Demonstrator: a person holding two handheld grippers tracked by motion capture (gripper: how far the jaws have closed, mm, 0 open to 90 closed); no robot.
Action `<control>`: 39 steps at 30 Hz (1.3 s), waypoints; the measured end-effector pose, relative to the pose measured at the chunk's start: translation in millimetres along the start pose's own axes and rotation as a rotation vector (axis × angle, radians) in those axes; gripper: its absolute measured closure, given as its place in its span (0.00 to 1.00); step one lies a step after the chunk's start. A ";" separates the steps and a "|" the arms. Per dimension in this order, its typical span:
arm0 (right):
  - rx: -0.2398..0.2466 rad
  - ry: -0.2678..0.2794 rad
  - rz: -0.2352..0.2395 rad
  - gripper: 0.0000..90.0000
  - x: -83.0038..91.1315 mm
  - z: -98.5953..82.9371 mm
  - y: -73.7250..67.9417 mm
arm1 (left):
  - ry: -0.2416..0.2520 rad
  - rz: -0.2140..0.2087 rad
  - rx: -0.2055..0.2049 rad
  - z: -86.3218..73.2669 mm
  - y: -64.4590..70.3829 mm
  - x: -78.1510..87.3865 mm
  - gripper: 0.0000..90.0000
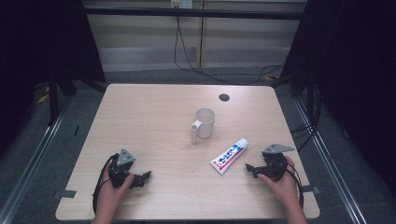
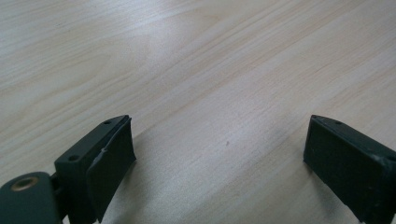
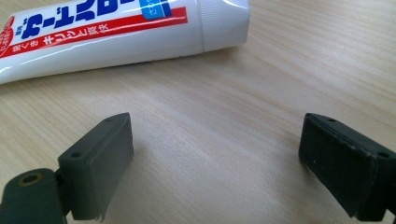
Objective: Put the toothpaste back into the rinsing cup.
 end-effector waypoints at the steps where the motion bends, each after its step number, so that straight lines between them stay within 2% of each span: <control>1: 0.001 -0.001 0.003 0.11 -0.1 0.0 -0.1 | -0.005 0.002 -0.007 -0.1 -0.5 0.3 0.09; 3: -0.001 -0.006 0.005 0.12 -0.1 0.4 -0.3 | -0.005 0.000 -0.007 -0.5 0.0 0.6 0.09; 4: 0.018 -0.004 0.006 0.12 -0.3 1.3 -0.1 | 0.003 0.000 0.003 -0.5 0.9 0.4 0.09; 6: 0.017 -0.035 0.013 0.13 0.0 3.0 -0.8 | 0.003 0.001 0.005 -1.6 1.6 1.6 0.09; 7: 0.033 -0.053 0.014 0.14 0.0 5.3 -1.1 | 0.003 0.001 0.005 -1.6 1.6 1.6 0.09; 10: 0.185 -0.113 -0.014 0.20 2.4 15.4 -5.5 | -0.002 0.004 0.004 -2.7 2.3 2.8 0.09; 12: 0.307 -0.160 -0.029 0.22 4.9 22.8 -11.0 | -0.003 0.000 0.002 -2.6 2.0 2.6 0.09; 16: 0.481 -0.234 0.027 0.25 11.4 36.3 -23.8 | -0.003 -0.001 0.004 -2.6 2.3 2.6 0.09; 17: 0.506 -0.247 0.049 0.25 12.1 39.2 -27.1 | -0.002 0.001 0.003 -2.7 2.3 2.7 0.09; 18: 0.534 -0.257 0.059 0.25 12.6 42.4 -30.4 | -0.003 0.001 0.004 -2.7 2.3 2.8 0.09; 19: 0.587 -0.256 0.064 0.25 12.8 46.2 -32.5 | -0.003 -0.001 0.004 -2.7 2.4 2.7 0.09; 20: 0.618 -0.261 0.071 0.25 13.1 50.0 -34.8 | -0.002 -0.002 0.004 -2.7 2.4 2.7 0.09; 23: 0.683 -0.272 0.096 0.26 12.8 61.5 -42.1 | -0.005 0.000 0.004 -2.9 2.4 3.0 0.09; 28: 0.801 -0.338 0.149 0.31 8.6 75.0 -54.2 | -0.003 -0.002 0.004 -2.8 2.5 2.8 0.09; 30: 0.870 -0.368 0.147 0.31 4.0 77.5 -57.6 | -0.006 -0.003 0.000 -2.9 2.2 3.0 0.09; 36: 0.942 -0.385 0.176 0.31 -4.9 82.7 -70.8 | -0.005 -0.004 0.001 -2.9 2.4 2.9 0.09; 39: 0.988 -0.411 0.172 0.31 -8.7 85.3 -74.7 | -0.004 -0.004 0.004 -2.8 2.5 2.8 0.09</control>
Point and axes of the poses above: each handheld gripper's, and its own axes: x roughly backward along the jaws, z roughly out of its top, y roughly to its right, the point moved 5 cm from there along -x, roughly forward along the jaws
